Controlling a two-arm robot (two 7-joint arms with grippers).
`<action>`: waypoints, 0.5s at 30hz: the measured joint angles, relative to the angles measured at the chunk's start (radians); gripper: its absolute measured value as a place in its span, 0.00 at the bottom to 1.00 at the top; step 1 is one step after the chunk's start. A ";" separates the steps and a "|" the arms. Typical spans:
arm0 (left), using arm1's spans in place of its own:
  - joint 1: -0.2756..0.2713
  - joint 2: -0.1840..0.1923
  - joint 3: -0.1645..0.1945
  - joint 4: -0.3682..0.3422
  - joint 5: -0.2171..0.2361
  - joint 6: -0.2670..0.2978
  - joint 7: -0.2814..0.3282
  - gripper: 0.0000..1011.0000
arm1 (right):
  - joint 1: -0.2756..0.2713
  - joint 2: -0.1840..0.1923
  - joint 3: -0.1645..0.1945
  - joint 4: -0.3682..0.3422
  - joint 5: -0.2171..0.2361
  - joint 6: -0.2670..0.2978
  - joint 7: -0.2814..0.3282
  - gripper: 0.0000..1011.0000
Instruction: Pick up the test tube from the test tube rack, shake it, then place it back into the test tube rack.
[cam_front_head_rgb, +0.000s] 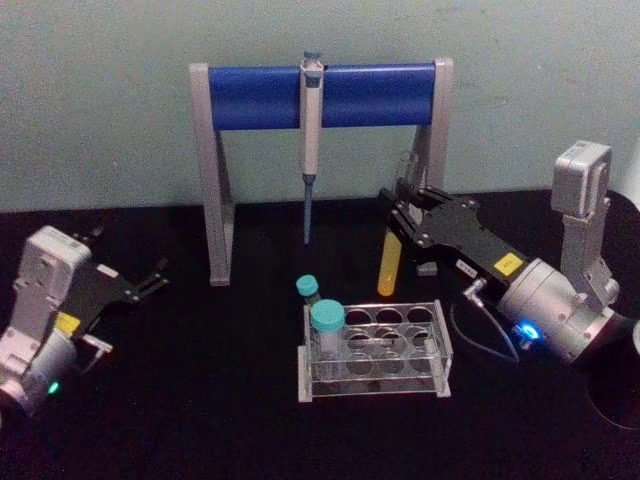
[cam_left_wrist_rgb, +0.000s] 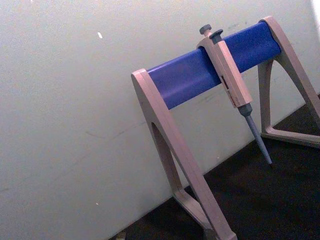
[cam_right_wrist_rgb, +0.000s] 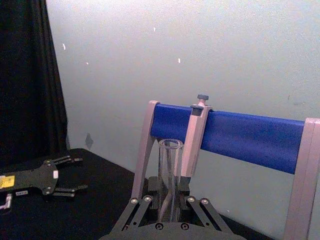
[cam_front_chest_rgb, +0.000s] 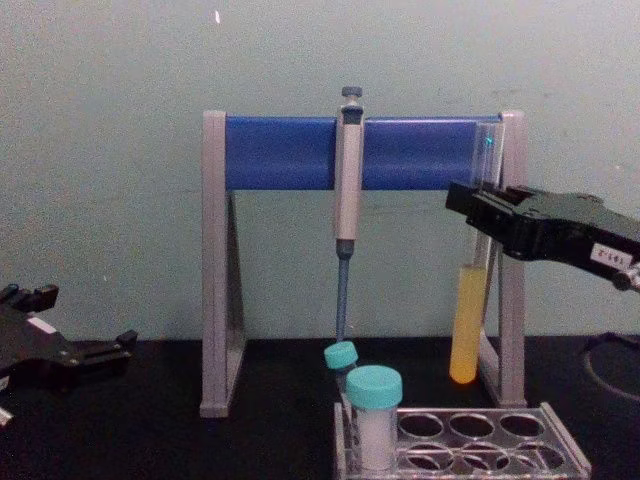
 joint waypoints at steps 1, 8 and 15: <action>0.000 0.000 0.000 0.000 0.000 0.000 0.000 0.99 | 0.000 0.000 0.000 0.000 0.000 0.000 0.000 0.23; 0.000 0.000 0.000 0.000 0.000 0.000 0.000 0.99 | 0.000 -0.001 0.000 0.000 0.004 -0.002 0.001 0.23; 0.000 0.000 0.000 0.000 0.000 0.000 0.000 0.99 | -0.002 -0.002 -0.002 0.001 0.005 -0.002 0.001 0.23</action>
